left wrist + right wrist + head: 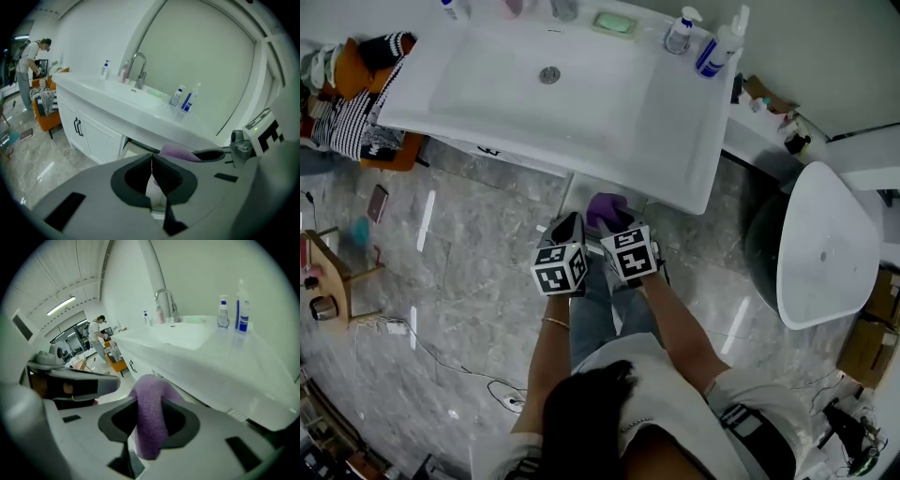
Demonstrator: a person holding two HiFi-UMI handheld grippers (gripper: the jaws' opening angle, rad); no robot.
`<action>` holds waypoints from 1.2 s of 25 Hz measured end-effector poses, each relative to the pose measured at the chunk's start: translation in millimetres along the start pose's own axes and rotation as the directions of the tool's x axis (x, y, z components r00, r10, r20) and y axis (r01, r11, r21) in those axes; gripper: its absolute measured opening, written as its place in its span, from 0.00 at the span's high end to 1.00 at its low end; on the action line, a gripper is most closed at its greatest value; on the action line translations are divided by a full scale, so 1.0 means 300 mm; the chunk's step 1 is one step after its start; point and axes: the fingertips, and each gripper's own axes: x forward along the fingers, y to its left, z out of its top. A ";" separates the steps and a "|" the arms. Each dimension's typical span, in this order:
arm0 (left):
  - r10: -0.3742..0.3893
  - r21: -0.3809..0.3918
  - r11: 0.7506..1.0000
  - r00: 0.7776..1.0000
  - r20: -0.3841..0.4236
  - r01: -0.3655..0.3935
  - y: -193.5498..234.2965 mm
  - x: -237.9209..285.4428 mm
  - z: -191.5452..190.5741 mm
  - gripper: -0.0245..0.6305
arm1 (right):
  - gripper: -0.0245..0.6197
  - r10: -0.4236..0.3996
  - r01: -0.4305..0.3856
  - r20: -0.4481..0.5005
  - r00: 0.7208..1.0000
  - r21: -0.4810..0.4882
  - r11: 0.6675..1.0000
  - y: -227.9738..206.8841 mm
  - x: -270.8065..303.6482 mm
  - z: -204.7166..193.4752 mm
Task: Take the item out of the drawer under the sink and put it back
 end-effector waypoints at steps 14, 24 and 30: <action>-0.061 0.106 0.993 0.979 0.192 0.041 -0.169 -0.245 0.236 0.96 | 0.77 0.033 -0.024 0.241 0.970 -0.043 0.999 0.056 -0.378 0.251; -0.143 0.209 0.976 0.912 0.384 0.065 -0.365 -0.445 0.389 0.96 | 0.77 -0.017 0.084 0.451 0.892 -0.128 0.988 0.071 -0.681 0.419; -0.189 0.232 0.969 0.866 0.463 0.087 -0.454 -0.555 0.435 0.96 | 0.77 -0.045 0.138 0.559 0.828 -0.126 0.982 0.090 -0.828 0.457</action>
